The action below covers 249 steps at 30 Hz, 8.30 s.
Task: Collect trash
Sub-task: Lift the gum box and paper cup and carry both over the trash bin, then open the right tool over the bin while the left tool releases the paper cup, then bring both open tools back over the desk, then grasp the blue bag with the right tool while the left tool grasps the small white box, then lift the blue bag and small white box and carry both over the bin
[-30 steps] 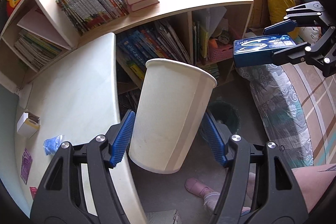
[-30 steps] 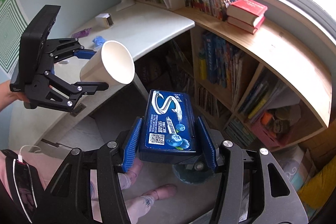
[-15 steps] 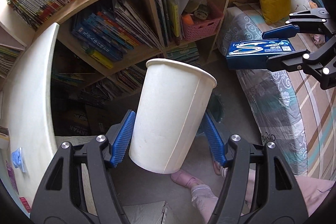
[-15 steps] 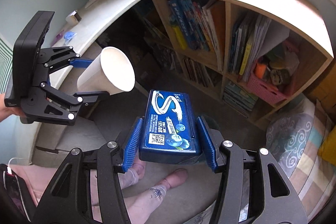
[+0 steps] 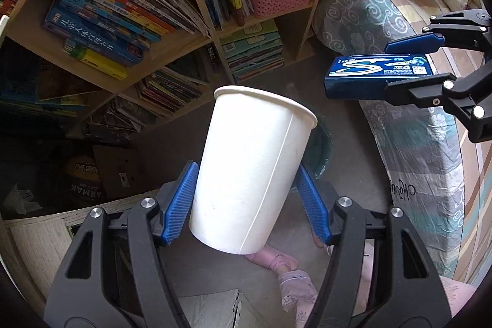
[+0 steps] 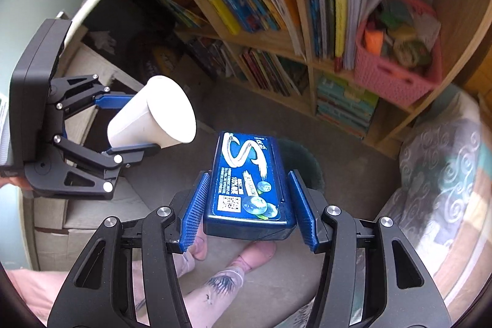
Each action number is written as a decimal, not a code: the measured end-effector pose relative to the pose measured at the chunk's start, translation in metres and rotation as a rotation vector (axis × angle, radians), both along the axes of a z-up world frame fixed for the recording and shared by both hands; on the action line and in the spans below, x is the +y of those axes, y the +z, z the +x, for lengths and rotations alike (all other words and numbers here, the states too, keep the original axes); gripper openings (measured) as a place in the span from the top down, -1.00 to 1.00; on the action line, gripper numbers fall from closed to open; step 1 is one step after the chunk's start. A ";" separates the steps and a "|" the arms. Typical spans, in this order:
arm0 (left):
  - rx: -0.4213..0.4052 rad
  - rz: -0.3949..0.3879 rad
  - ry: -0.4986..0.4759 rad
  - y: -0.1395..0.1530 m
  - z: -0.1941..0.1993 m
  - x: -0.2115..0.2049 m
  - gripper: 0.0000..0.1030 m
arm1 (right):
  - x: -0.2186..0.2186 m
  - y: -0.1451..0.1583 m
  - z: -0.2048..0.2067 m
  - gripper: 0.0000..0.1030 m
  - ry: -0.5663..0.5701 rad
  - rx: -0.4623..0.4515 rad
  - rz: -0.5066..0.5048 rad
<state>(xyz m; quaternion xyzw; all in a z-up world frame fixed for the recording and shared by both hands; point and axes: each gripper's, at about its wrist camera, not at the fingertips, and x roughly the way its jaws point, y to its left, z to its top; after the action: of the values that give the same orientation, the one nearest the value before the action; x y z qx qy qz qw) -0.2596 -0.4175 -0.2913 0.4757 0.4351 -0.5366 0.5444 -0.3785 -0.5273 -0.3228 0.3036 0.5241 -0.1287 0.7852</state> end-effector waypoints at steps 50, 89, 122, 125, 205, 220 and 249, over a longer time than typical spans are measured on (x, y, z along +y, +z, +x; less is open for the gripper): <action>0.083 0.223 0.034 -0.228 -0.017 -0.024 -0.58 | -0.028 -0.225 -0.031 -0.32 -0.301 0.081 0.198; -0.059 -0.062 0.177 0.121 -0.001 0.061 -0.87 | 0.034 0.095 -0.047 -0.59 -0.145 -0.095 -0.069; -0.223 -0.208 0.685 0.231 0.140 0.254 -0.87 | 0.149 0.247 0.145 -0.75 0.391 -0.288 -0.123; -0.232 -0.210 0.744 0.233 0.148 0.275 -0.87 | 0.164 0.251 0.162 -0.75 0.445 -0.289 -0.109; -0.360 -0.107 1.208 0.192 0.404 0.500 0.11 | 0.315 0.197 0.482 0.28 0.897 -0.158 -0.326; -0.396 -0.170 1.010 0.235 0.352 0.421 0.11 | 0.275 0.237 0.410 0.28 0.804 -0.244 -0.328; -0.240 -0.228 0.485 0.230 0.164 0.170 0.11 | 0.093 0.229 0.161 0.27 0.350 -0.169 -0.313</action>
<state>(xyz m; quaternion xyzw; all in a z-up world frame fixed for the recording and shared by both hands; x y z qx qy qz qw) -0.0952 -0.2476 -0.0613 0.3536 0.4054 -0.3762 0.7544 -0.2176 -0.4342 -0.0938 0.0923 0.4749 -0.0444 0.8741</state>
